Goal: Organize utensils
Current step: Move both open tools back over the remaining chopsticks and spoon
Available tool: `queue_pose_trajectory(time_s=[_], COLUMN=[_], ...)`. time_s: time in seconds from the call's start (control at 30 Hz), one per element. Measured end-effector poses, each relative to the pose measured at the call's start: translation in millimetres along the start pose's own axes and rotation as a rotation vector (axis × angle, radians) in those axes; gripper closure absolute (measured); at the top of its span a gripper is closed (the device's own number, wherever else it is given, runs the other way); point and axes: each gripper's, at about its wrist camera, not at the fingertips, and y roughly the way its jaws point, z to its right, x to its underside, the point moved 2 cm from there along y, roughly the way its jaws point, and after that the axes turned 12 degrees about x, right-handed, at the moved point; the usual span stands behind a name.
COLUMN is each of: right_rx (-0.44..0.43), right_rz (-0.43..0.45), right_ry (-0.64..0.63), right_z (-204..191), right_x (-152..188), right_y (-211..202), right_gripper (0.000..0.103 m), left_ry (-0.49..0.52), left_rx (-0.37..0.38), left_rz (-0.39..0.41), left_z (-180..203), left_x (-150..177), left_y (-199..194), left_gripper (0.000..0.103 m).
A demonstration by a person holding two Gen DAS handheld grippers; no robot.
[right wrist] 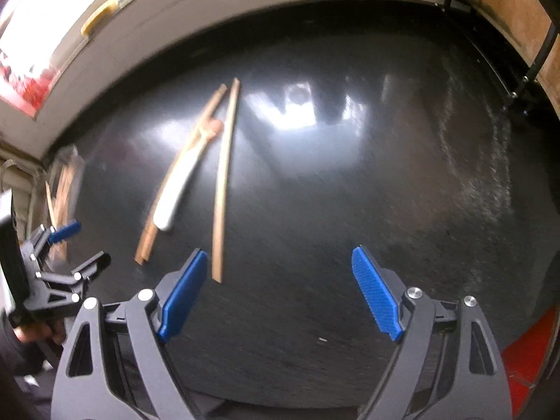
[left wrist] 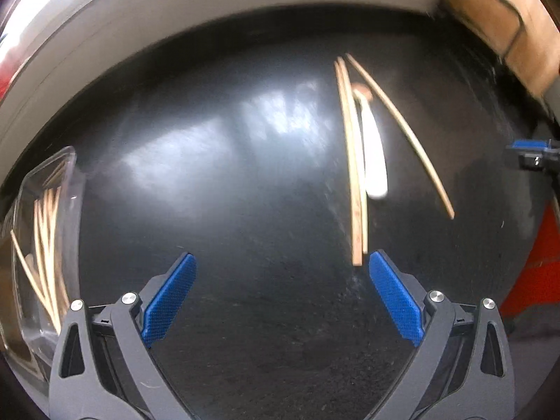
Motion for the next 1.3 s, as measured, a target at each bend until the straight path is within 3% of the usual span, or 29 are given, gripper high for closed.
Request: queue_pose_trajectory(time_s=[0.27,0.57,0.8,0.97,1.3], right_rx=[0.052,0.111,0.142,0.167,0.171], right_rz=[-0.023,-0.017,0.006,0.028,0.052], right_ry=[-0.150,-0.307,-0.287,-0.189,-0.164], right_z=[-20.7,-78.4,-88.5,-71.9,-73.5], right_x=[20.0,28.3,23.3,-3.3,-61.7], right_y=[21.1,39.9,48.1,54.2,68.7], right_gripper=[0.021,0.021,0.019,0.019,0.020], left_ry=[0.054,0.044,0.091,0.124,0.183], left_rx=[0.016,0.022,0.041,0.052,0.074], left_rz=[-0.058,-0.028,-0.029,-0.022,-0.001], left_z=[13.6,-23.3,-40.4,-37.7,-29.8], left_x=[12.4,2.5,-23.2,-56.9,-121.3], left_y=[40.9,40.9,47.7,63.0,89.7], left_gripper=[0.007,0.006,0.006,0.006,0.006])
